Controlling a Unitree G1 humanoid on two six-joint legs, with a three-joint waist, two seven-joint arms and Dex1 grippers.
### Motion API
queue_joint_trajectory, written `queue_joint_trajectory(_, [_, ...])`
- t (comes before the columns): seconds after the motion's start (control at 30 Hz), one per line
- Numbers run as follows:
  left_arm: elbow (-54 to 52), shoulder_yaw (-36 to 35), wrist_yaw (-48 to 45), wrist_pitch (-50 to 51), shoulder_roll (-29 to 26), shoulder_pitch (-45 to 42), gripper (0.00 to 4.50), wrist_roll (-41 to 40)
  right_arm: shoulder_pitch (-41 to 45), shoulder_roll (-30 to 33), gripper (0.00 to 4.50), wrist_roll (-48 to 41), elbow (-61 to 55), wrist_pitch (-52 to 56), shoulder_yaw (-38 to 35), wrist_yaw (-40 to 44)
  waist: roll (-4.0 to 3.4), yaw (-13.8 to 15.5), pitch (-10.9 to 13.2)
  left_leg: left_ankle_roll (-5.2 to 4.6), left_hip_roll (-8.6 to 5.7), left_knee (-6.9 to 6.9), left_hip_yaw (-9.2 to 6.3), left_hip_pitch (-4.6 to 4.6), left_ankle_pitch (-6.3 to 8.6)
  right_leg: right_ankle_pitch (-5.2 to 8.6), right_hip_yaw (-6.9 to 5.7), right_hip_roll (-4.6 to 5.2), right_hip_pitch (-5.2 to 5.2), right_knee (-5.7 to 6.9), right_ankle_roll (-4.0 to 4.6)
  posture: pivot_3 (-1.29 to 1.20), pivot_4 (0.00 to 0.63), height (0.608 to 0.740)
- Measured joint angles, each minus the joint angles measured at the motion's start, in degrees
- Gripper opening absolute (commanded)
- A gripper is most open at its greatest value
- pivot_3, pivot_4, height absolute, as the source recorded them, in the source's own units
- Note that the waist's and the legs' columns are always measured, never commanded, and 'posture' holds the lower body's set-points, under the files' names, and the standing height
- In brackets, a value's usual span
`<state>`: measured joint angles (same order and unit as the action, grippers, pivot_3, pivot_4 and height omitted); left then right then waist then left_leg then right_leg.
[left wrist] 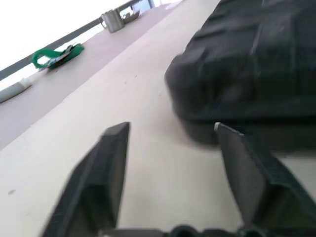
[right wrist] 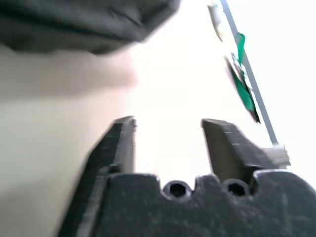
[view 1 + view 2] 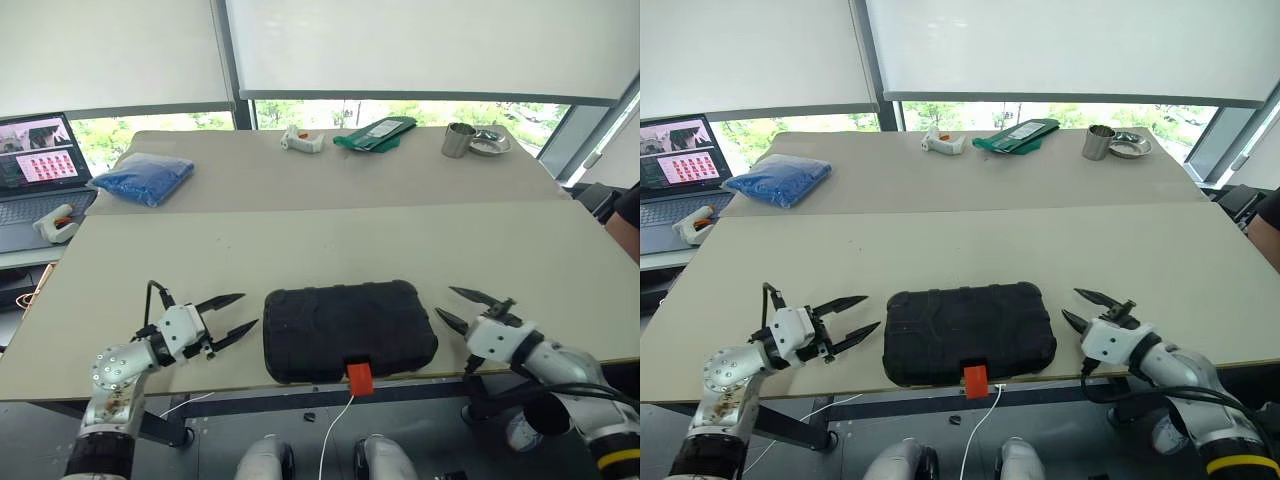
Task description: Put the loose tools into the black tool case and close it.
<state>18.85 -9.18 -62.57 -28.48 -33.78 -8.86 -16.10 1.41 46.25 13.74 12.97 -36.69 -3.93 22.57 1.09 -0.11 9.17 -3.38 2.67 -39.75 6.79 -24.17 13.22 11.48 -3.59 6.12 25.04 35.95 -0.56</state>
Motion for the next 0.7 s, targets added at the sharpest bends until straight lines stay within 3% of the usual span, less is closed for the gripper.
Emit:
queue_joint_trajectory(0.1, [3.0, -0.9, 0.2, 4.2, -1.1, -3.4, 3.17, -1.5, -4.6, 1.2, 3.61, -9.2, -4.3, 4.3, -1.8, 5.7, 0.0, 0.3, 0.0, -0.02, 0.02, 0.0, -0.04, 0.0, 0.0, -0.14, -0.04, -0.01, -0.06, -0.05, -0.26, 0.0, 0.15, 0.74])
queue_joint_trajectory(0.2, [3.8, -0.1, 0.7, 9.8, -0.9, -7.3, 2.38, -1.9, -11.2, 3.0, 2.53, -21.9, -11.6, 12.4, -3.4, 14.3, 0.0, 0.8, 0.0, -0.06, 0.01, -0.01, -0.07, -0.02, 0.02, -0.19, -0.05, 0.0, -0.09, -0.1, -0.34, 0.0, 0.15, 0.74])
queue_joint_trajectory(0.3, [3.6, 1.5, 0.9, 14.3, 0.0, -11.0, 1.29, -2.0, -17.6, 6.4, 1.48, -30.9, -19.7, 20.2, -5.0, 21.4, 0.01, 0.9, 0.0, -0.07, 0.0, -0.01, -0.1, -0.02, 0.03, -0.2, -0.06, -0.01, -0.13, -0.12, -0.35, 0.0, 0.15, 0.74])
queue_joint_trajectory(0.43, [4.3, 4.9, -0.3, 18.6, 1.1, -15.9, 0.04, -1.8, -24.3, 9.6, 0.22, -37.7, -30.4, 29.8, -5.5, 27.8, 0.05, 0.9, 0.0, -0.06, 0.02, -0.03, -0.13, -0.01, 0.03, -0.19, -0.1, -0.04, -0.13, -0.13, -0.35, 0.0, 0.15, 0.74])
queue_joint_trajectory(0.53, [6.2, 7.5, -1.8, 20.8, 2.0, -19.2, 0.0, -1.0, -25.0, 10.9, 0.04, -39.0, -36.4, 37.4, -2.9, 29.9, 0.06, 0.7, 0.0, -0.06, 0.05, -0.03, -0.13, -0.01, 0.03, -0.19, -0.09, -0.1, -0.1, -0.13, -0.34, 0.0, 0.15, 0.74])
queue_joint_trajectory(0.7, [10.2, 10.2, -4.7, 22.6, 2.5, -22.6, 0.0, 0.2, -18.0, 8.9, 0.04, -38.6, -39.7, 45.2, 2.5, 29.4, 0.09, 0.8, 0.0, -0.06, 0.02, -0.06, -0.14, -0.13, 0.03, -0.15, -0.1, -0.12, 0.0, -0.12, -0.26, 0.0, 0.15, 0.74])
